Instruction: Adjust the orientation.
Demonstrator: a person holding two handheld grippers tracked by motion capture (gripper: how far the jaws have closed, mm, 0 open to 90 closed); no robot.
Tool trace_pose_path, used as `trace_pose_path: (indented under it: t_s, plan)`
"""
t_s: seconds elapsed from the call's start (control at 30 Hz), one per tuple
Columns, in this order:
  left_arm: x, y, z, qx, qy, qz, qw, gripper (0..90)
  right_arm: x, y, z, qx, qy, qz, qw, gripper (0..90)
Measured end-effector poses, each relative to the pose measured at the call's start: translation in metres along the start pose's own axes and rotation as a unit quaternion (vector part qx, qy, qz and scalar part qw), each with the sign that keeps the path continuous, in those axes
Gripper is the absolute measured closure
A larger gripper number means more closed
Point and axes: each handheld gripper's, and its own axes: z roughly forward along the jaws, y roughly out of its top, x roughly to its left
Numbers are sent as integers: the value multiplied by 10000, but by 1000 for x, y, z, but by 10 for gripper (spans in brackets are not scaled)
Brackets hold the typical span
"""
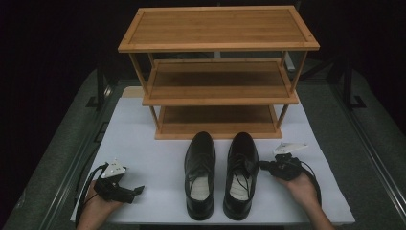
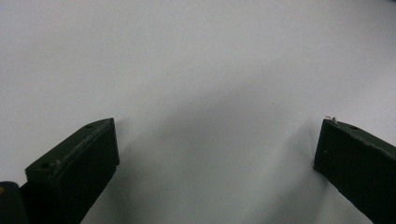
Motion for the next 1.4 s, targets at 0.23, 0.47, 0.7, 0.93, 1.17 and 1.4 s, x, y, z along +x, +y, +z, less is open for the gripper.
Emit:
trace_pose_path:
  t_s: [0.23, 0.47, 0.7, 0.93, 1.17, 1.4]
  plan:
    - [0, 0, 0, -2, -2, -1, 10000, 0, 4, 12, 13, 12, 38, -74, 10000, 898]
    - [0, 0, 0, -6, 2, 7, 10000, 0, 10, 10, 7, -93, 106, -109, 9998, 898]
    - [0, 0, 0, -7, 2, 5, 10000, 0, 34, -14, -13, -109, 304, -215, 9992, 898]
    - [0, 0, 0, -4, 3, 6, 10000, 0, 46, -18, -11, 14, 402, -307, 9987, 898]
    - [0, 0, 0, -2, 3, 5, 10000, 0, 48, -18, -10, -4, 424, -295, 9987, 898]
    - [0, 0, 0, -1, 3, 6, 10000, 0, 56, -13, -3, 3, 532, -438, 9976, 898]
